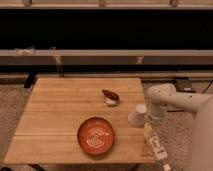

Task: Place the bottle in the ceramic bowl

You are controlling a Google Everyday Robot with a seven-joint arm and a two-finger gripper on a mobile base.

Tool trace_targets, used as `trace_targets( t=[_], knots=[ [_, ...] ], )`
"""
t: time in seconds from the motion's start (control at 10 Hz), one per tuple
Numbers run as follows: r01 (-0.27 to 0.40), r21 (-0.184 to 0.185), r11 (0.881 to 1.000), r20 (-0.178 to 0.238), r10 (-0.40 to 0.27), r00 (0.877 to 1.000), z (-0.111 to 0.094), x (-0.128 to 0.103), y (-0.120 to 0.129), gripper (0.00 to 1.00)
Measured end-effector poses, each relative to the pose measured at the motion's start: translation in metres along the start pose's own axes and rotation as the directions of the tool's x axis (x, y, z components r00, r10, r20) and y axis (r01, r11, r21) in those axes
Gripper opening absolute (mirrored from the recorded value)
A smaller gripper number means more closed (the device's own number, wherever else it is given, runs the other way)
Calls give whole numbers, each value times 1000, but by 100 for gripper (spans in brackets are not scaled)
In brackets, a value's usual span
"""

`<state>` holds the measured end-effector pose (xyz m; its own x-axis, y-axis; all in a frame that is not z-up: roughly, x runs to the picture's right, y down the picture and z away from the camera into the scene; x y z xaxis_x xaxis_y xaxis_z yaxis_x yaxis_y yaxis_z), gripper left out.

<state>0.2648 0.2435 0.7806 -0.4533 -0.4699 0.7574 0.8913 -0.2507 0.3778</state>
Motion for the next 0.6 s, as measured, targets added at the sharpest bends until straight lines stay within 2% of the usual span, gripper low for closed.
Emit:
trace_targets(
  t=[0.3,0.5,0.6],
  knots=[
    [14,-16,1000,-10,-14,1000,-11,-2,-4,0],
    [42,-23,999,-18,-42,999,-31,-6,-14,0],
    [90,-28,996,-31,-91,995,-54,-6,-30,0]
  ],
)
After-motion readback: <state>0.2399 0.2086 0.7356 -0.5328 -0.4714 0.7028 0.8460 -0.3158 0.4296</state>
